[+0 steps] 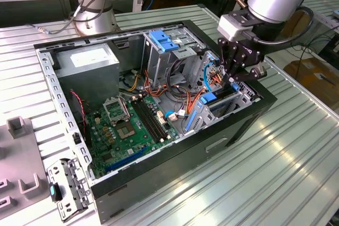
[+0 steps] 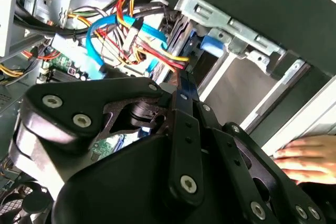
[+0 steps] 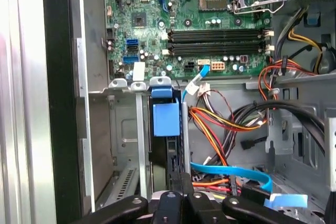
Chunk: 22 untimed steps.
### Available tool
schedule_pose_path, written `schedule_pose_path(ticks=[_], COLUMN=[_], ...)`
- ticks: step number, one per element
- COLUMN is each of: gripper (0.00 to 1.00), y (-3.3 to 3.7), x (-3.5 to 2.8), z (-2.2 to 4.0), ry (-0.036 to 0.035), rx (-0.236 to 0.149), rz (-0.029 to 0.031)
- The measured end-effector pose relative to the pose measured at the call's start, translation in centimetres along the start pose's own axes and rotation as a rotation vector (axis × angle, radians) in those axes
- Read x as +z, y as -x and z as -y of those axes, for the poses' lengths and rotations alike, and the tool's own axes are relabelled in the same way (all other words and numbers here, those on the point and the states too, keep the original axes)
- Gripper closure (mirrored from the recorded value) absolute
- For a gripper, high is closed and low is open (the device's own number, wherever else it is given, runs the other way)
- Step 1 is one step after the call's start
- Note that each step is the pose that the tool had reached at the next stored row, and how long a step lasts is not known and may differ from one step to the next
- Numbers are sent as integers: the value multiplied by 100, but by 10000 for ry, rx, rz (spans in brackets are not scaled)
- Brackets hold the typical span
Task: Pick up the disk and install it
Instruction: 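Insert the second disk wire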
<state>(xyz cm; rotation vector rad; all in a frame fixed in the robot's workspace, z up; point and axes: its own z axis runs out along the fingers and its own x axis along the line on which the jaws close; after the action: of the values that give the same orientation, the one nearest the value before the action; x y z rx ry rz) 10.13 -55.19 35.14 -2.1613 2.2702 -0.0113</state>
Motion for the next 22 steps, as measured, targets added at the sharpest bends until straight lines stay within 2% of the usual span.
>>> schedule_pose_path(ticks=[4,6,8,10,14,15,16,19,20,22], gripper=[89,89,89,89,89,89,89,89,89,89], y=[-6,-6,-5,-4,17,69,186,359,425,484], x=[0,0,-85,-226,-419,-462,-466,-465,-465,-463], z=[-113,-118,-117,-116,-115,-115,-116,-116,-111,-99], ry=[1,2,3,3,3,2,1,21,52,137], rx=[0,-1,-1,-1,-1,-1,-1,-4,-4,-6], rz=[1,12,9,14,13,-12,-103,-227,-282,-473])
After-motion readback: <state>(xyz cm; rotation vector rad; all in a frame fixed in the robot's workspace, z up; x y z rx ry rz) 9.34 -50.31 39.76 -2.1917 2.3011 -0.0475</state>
